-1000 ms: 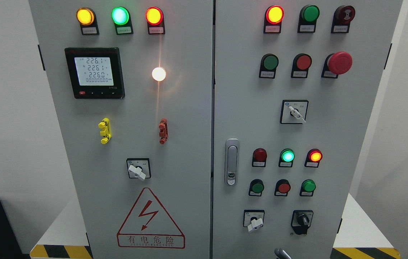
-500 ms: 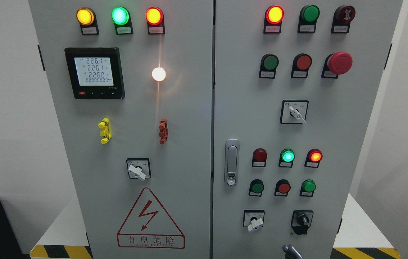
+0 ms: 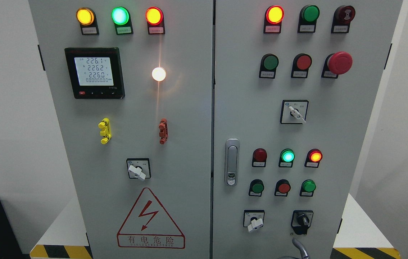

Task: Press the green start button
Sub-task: 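Raise the right hand up toward the lower green push button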

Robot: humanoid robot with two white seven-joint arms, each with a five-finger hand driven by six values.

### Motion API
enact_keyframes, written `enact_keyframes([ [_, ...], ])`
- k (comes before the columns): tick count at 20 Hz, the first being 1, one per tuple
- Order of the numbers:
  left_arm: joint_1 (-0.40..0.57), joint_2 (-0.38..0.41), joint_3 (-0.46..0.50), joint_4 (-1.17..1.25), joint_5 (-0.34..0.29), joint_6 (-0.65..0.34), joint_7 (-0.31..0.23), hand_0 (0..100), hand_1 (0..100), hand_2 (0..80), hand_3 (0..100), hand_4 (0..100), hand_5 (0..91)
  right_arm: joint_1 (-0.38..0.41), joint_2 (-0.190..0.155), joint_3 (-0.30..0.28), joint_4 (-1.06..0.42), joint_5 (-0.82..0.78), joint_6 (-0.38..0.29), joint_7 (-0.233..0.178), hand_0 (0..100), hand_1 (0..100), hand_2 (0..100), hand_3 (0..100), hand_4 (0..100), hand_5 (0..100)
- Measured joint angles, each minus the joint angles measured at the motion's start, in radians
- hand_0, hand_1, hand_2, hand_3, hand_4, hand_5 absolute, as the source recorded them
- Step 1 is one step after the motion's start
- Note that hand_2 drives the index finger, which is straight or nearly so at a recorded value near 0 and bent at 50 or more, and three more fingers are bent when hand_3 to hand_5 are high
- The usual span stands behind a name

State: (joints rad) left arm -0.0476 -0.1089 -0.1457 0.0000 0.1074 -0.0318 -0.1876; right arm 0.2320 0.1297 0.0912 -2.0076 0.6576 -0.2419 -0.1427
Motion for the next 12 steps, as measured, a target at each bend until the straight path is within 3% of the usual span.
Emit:
enact_keyframes([
  [4, 0.000, 0.000, 0.000, 0.000, 0.000, 0.000, 0.000, 12, 56, 0.0, 0, 0, 0.0, -0.020, 0.001, 0.000, -0.001, 0.184, -0.001, -0.045, 26, 35, 0, 73, 82, 100],
  [12, 0.000, 0.000, 0.000, 0.000, 0.000, 0.000, -0.001, 12, 56, 0.0, 0, 0, 0.0, -0.086, 0.001, -0.002, 0.001, 0.455, 0.006, -0.106, 28, 29, 0, 82, 88, 100],
])
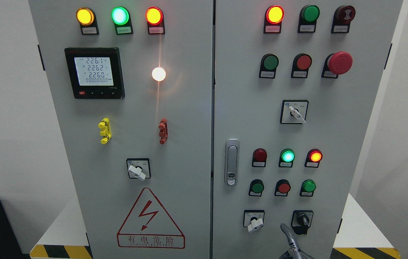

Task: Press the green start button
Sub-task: 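Raise the right hand up toward the lower green push button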

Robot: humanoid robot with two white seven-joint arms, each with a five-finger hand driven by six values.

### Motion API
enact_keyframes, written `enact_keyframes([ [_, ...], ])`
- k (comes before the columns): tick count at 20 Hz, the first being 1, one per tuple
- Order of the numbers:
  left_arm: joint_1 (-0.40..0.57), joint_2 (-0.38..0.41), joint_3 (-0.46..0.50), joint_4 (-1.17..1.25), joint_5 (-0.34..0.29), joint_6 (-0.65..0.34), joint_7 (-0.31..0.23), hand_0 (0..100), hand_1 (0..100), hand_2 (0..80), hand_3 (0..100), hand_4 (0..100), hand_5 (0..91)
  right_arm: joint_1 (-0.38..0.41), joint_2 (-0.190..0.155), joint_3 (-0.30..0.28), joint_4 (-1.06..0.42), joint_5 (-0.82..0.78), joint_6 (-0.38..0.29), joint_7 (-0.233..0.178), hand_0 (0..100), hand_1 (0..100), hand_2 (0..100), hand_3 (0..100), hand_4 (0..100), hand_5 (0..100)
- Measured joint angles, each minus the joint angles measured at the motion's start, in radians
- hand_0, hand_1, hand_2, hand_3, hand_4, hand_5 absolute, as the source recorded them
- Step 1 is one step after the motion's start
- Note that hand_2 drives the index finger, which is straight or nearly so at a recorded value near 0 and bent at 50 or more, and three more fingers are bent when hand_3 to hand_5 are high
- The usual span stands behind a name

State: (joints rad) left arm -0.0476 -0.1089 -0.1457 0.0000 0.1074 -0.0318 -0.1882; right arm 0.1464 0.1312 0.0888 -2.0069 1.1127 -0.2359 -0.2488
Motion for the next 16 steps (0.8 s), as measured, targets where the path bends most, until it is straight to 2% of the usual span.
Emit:
enact_keyframes([
  [8, 0.000, 0.000, 0.000, 0.000, 0.000, 0.000, -0.003, 12, 56, 0.0, 0, 0, 0.0, -0.074, 0.000, -0.013, 0.022, 0.136, 0.027, -0.010, 24, 30, 0, 83, 89, 100],
  [16, 0.000, 0.000, 0.000, 0.000, 0.000, 0.000, -0.001, 12, 56, 0.0, 0, 0, 0.0, -0.139, 0.001, -0.051, 0.076, 0.216, 0.033, -0.012, 23, 31, 0, 83, 89, 100],
])
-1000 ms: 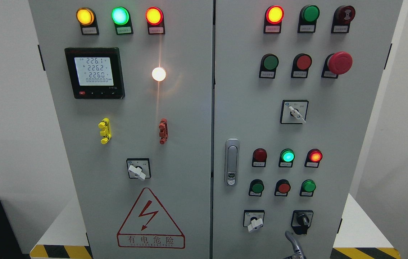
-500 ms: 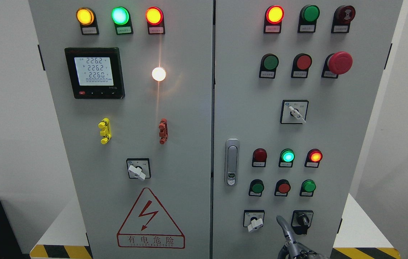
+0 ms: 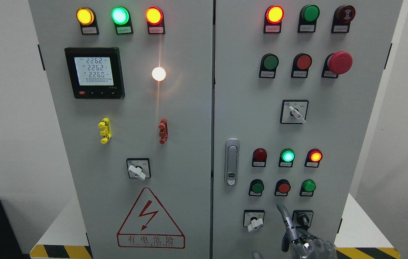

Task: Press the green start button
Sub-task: 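Raise the right hand up toward the lower green push button, then press the green push button inward with the right hand's finger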

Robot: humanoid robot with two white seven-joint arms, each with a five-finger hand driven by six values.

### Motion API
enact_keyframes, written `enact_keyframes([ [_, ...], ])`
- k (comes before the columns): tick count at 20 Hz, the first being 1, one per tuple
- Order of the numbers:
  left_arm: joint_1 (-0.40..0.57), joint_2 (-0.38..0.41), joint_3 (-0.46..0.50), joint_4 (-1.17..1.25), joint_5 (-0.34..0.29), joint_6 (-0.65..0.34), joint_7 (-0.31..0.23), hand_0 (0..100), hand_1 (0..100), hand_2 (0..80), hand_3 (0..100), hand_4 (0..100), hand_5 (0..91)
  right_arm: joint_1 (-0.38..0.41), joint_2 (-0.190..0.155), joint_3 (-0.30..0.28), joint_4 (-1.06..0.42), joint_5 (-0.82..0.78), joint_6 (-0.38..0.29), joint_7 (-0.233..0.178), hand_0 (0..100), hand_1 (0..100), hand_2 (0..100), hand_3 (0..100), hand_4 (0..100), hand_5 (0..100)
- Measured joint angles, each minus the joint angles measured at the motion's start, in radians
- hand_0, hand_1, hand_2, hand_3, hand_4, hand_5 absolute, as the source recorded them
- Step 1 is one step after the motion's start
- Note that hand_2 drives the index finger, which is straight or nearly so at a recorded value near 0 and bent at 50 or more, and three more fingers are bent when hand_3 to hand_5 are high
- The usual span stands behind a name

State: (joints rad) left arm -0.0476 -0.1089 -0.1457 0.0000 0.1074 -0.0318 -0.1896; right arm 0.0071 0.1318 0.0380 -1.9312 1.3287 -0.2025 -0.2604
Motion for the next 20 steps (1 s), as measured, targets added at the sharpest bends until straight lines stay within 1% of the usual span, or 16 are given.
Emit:
enact_keyframes([
  [6, 0.000, 0.000, 0.000, 0.000, 0.000, 0.000, 0.002, 12, 56, 0.0, 0, 0, 0.0, -0.046, 0.000, -0.014, 0.040, 0.033, 0.001, -0.003, 23, 31, 0, 84, 89, 100],
  [20, 0.000, 0.000, 0.000, 0.000, 0.000, 0.000, 0.005, 12, 56, 0.0, 0, 0, 0.0, -0.101, 0.001, -0.001, 0.130, 0.073, 0.001, 0.008, 23, 32, 0, 84, 90, 100],
])
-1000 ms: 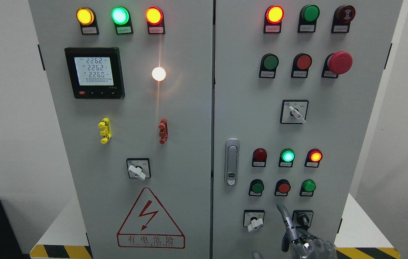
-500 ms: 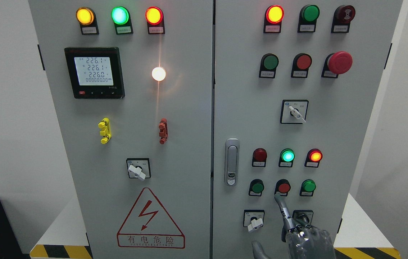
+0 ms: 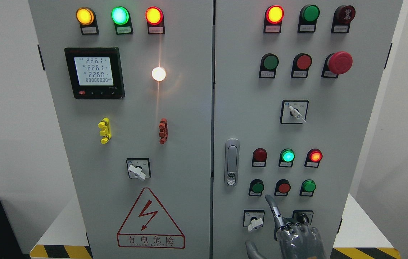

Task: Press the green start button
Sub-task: 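Press the green push button inward with the right hand's finger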

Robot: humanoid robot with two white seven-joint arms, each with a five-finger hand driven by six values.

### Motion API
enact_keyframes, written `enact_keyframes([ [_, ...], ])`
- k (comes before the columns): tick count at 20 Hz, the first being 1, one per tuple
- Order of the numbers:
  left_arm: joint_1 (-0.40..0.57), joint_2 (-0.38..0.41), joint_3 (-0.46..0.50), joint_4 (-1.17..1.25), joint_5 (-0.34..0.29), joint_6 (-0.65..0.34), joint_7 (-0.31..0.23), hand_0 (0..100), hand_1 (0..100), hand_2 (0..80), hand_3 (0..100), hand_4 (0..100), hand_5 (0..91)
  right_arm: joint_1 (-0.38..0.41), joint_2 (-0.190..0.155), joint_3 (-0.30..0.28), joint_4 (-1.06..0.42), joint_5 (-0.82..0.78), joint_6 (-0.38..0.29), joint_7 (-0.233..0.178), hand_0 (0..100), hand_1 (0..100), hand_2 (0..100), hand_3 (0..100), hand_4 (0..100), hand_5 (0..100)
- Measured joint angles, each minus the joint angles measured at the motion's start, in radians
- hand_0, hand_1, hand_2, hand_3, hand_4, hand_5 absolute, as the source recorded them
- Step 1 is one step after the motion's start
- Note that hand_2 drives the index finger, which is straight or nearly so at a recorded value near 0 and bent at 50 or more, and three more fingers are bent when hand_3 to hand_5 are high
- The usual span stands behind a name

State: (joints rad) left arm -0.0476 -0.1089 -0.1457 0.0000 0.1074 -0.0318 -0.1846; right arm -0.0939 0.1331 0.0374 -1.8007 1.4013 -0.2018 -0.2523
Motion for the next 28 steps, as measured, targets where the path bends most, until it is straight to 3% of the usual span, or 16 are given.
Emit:
enact_keyframes([
  [28, 0.000, 0.000, 0.000, 0.000, 0.000, 0.000, -0.004, 12, 56, 0.0, 0, 0, 0.0, -0.096, 0.002, 0.009, 0.109, 0.007, 0.022, 0.026, 23, 32, 0, 84, 89, 100],
])
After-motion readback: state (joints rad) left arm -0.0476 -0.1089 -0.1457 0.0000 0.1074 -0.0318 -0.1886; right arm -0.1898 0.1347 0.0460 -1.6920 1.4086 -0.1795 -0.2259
